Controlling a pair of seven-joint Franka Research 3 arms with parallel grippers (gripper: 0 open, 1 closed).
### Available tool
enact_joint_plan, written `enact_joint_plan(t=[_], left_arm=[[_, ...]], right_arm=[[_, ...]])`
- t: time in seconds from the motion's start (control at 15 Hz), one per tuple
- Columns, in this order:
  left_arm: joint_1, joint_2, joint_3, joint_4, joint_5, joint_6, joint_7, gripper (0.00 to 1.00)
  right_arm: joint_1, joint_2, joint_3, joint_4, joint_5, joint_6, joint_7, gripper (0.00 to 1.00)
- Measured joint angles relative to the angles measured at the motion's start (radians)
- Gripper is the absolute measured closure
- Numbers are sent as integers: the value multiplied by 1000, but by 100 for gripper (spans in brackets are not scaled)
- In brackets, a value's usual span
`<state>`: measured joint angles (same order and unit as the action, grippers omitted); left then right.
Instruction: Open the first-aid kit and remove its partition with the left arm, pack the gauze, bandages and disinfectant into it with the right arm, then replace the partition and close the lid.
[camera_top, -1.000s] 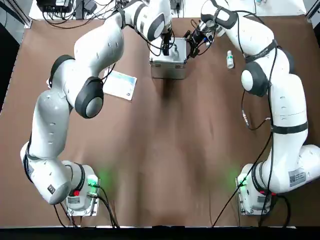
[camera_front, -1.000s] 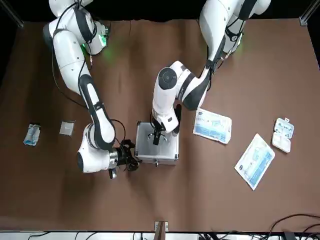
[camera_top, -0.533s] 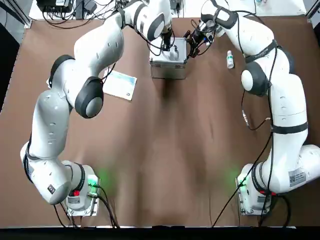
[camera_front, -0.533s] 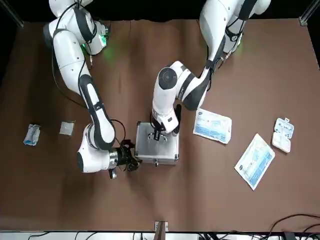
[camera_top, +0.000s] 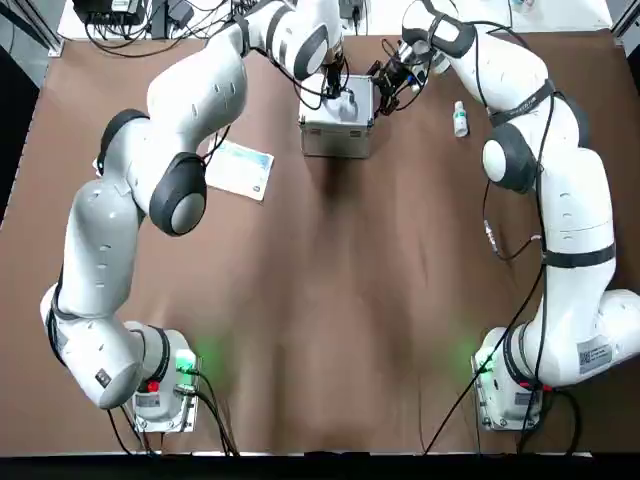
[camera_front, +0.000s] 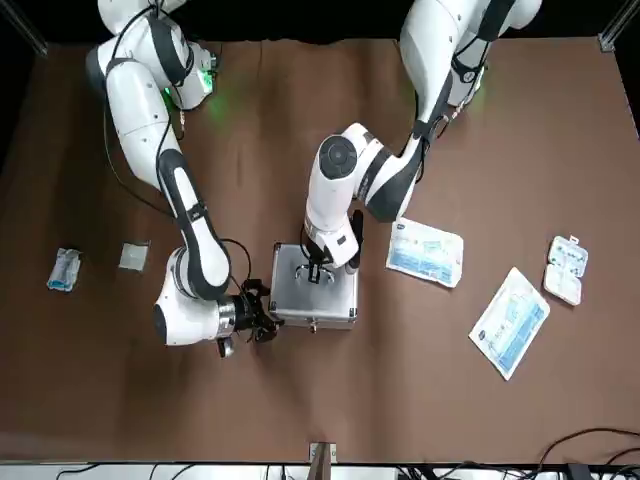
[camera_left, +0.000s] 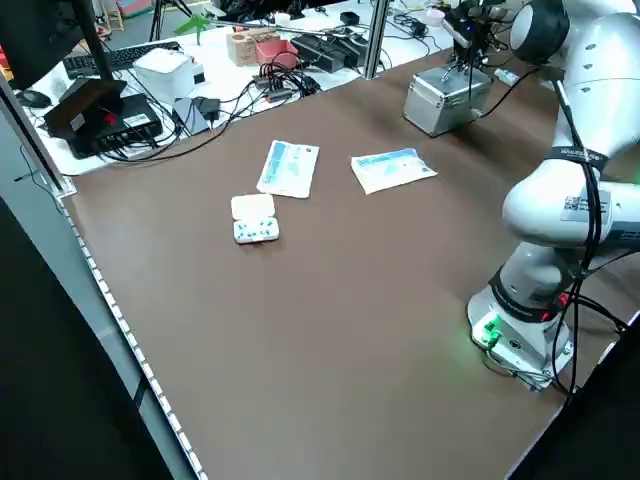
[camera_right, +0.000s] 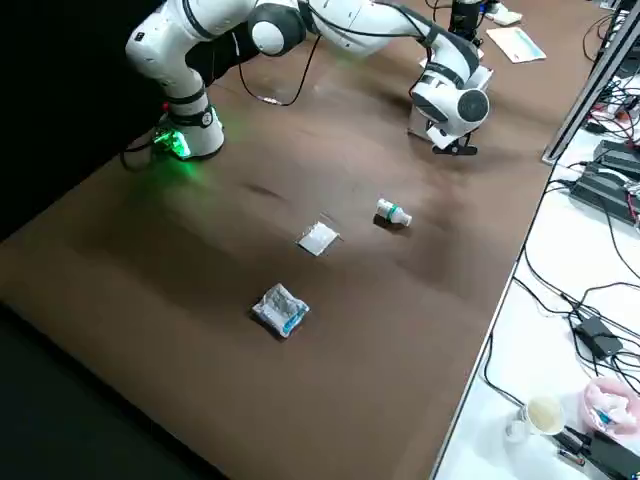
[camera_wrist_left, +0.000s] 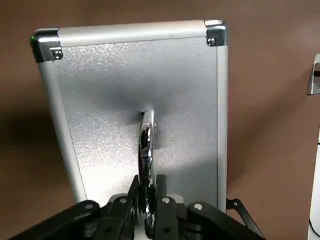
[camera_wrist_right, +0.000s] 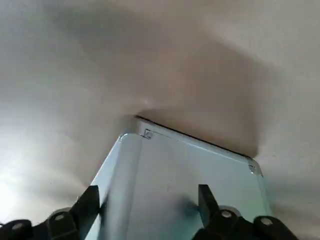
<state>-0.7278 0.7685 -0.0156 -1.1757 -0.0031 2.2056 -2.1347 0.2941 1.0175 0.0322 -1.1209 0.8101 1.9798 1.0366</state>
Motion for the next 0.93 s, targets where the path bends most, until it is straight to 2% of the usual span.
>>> enact_joint_plan(t=[0.4,0.93], left_arm=[[0,-4,-1,5,0,-12,0,86],[-1,-52,-12,15,-9,-106,-6,86]], right_arm=[[0,0,0,0,1,0,0,14],[-2,3,-1,1,12,0,0,15]])
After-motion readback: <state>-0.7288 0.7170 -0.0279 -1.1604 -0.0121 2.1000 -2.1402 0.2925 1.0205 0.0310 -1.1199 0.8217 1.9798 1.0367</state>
